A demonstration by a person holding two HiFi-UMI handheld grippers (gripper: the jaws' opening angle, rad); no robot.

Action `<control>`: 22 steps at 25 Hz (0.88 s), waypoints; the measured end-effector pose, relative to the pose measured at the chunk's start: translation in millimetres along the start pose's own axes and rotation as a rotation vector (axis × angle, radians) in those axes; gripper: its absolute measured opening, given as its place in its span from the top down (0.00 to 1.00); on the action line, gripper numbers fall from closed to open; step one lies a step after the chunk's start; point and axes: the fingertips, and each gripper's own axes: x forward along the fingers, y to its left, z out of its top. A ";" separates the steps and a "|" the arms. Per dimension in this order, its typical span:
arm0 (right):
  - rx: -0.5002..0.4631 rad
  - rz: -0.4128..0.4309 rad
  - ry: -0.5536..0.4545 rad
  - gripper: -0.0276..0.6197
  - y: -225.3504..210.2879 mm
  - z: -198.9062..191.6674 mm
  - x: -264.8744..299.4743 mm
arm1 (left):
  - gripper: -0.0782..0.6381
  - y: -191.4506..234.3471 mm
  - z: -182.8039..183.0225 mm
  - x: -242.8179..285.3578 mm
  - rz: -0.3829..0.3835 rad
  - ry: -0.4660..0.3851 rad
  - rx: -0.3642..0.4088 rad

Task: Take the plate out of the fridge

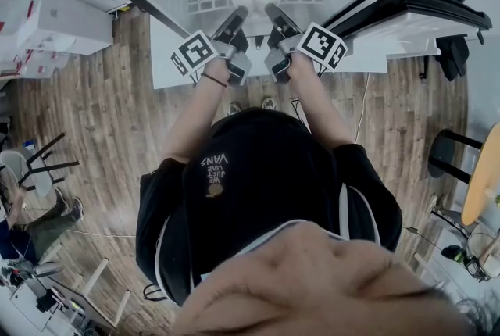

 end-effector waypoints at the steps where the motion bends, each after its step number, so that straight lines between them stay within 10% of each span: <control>1: -0.002 0.000 0.000 0.85 0.1 -0.5 -0.6 | 0.81 -0.1 -0.5 -0.6 0.000 0.001 0.000; 22: -0.014 -0.002 0.001 0.86 0.7 -8.9 -14.0 | 0.82 -2.4 -12.9 -11.1 0.002 0.011 0.004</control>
